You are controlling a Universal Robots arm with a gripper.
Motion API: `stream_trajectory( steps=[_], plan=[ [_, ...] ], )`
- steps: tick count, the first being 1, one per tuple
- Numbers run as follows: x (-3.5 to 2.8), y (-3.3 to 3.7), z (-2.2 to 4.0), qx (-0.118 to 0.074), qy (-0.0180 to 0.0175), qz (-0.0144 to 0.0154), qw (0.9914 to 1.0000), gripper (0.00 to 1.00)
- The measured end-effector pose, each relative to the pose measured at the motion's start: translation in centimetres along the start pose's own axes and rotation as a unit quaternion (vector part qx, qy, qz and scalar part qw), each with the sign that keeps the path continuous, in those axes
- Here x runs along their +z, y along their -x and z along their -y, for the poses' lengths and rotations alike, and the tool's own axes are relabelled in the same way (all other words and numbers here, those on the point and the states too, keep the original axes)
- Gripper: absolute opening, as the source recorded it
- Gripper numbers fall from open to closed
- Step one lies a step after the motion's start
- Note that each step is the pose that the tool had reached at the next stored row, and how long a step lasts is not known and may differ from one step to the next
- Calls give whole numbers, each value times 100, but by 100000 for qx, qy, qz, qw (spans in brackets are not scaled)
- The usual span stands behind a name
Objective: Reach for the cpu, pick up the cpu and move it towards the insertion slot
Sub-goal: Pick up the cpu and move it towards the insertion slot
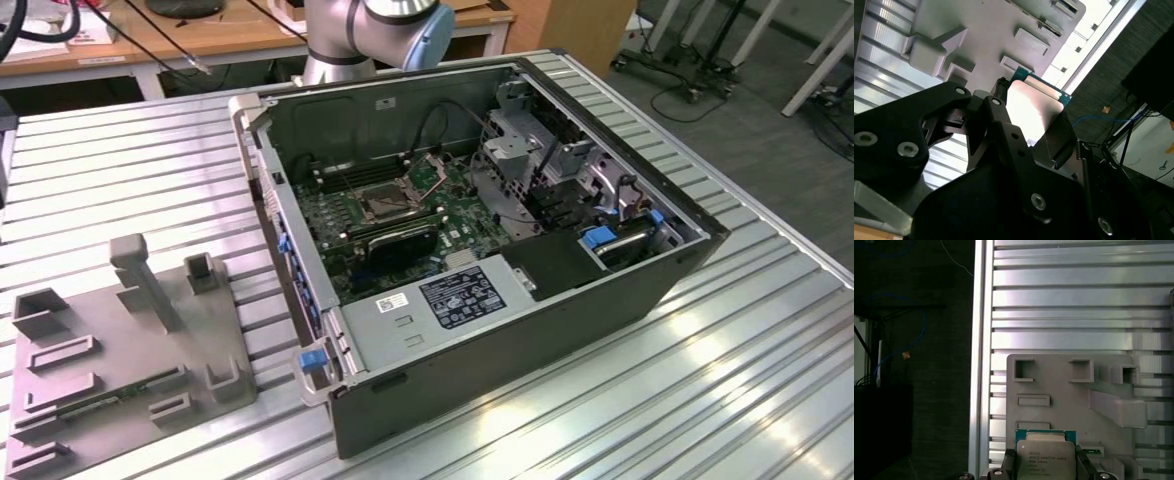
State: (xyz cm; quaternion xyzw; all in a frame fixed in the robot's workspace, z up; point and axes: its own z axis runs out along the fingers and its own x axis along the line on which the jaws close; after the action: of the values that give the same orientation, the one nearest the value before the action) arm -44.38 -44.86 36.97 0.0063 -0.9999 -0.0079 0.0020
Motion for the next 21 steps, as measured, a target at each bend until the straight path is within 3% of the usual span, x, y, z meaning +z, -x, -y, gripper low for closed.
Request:
stream_trajectory(
  steps=[9,15,21],
  plan=[
    [-94,-1,-1,1,-1,-22,100000,55],
    [-99,4,-2,-3,-2,-27,100000,55],
    [-99,67,-1,1,1,-22,100000,55]
  ],
)
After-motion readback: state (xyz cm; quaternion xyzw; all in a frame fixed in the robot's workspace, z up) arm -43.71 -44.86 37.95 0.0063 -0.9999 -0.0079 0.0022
